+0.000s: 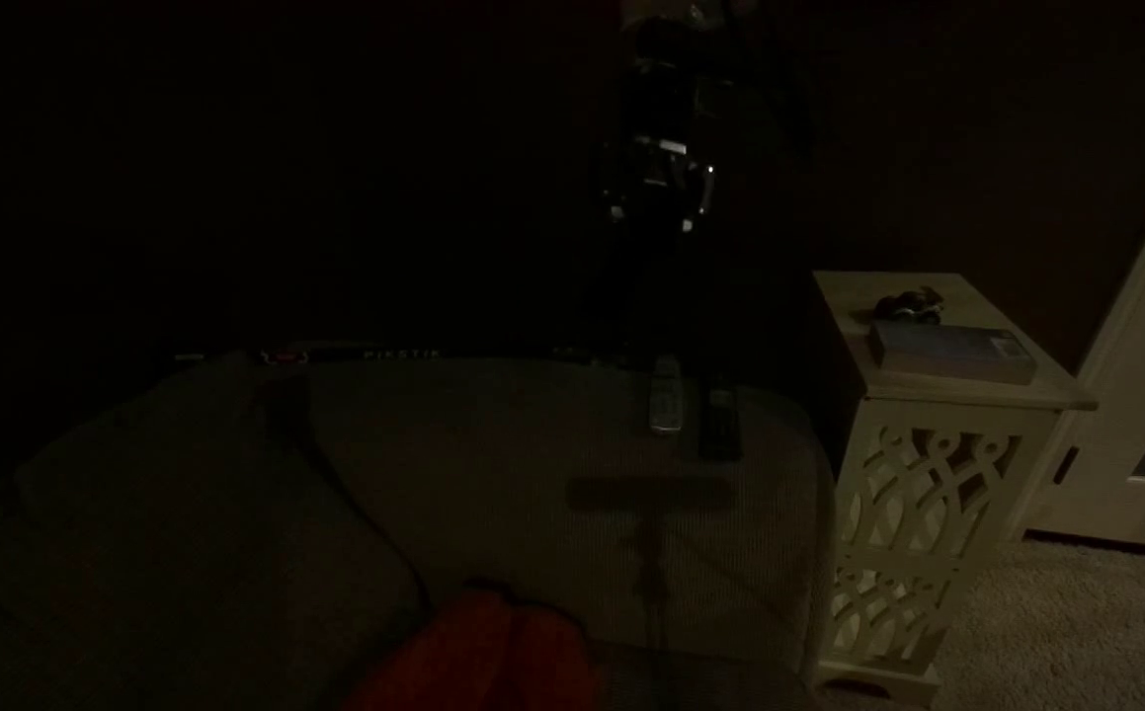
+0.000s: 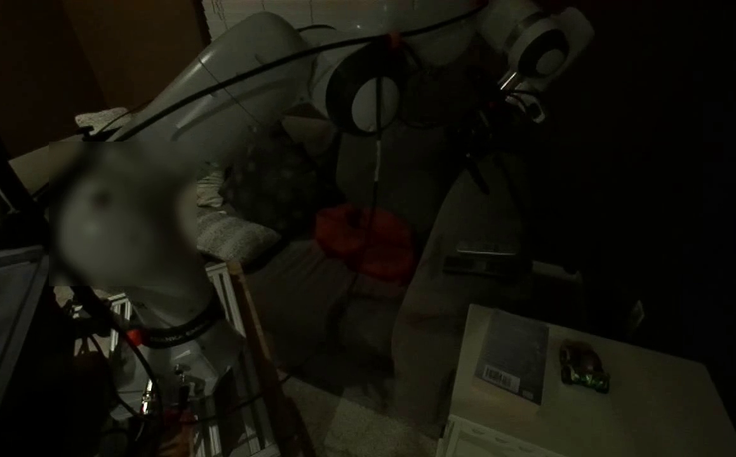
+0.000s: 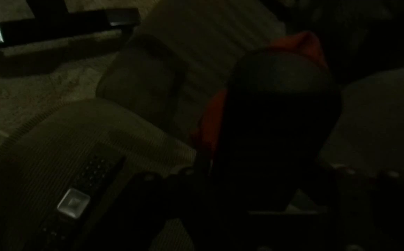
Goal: Put the black remote on the book on the table
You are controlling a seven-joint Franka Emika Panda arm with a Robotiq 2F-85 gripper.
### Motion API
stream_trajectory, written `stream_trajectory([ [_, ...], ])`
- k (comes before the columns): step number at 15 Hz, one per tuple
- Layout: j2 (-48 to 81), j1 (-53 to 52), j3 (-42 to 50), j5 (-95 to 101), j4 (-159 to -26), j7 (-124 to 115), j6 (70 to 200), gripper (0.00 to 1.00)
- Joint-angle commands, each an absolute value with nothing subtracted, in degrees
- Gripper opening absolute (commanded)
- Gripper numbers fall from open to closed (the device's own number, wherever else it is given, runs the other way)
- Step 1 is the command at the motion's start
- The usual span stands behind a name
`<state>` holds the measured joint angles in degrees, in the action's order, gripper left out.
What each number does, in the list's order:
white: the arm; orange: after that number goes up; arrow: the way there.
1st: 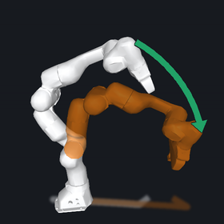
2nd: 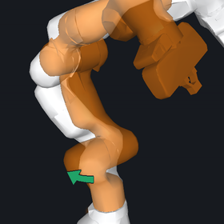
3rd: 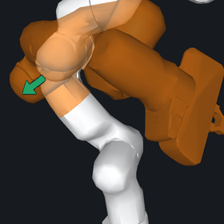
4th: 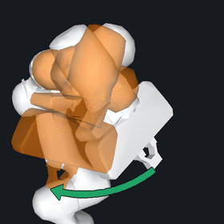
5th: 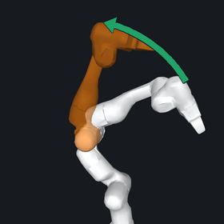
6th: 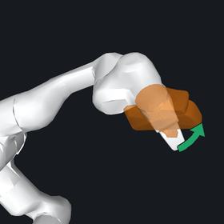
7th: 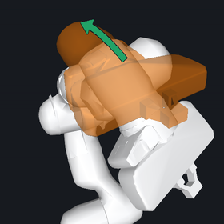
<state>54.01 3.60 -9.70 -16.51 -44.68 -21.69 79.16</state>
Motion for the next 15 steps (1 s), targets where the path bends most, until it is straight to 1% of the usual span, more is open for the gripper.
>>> stream_trajectory([
  [1, 46.3, 3.1, -8.3, -16.7, -52.2, -26.4, 89.9, 0.33],
  [4, 40.5, 2.4, -6.9, -15.8, -59.9, -29.3, 101.7, 0.33],
  [9, 34.7, 0.5, -2.9, -14.3, -72.4, -35.2, 121.8, 0.33],
  [15, 29.2, -4.4, 6.8, -11.2, -88.2, -44.6, 142.7, 0.33],
])
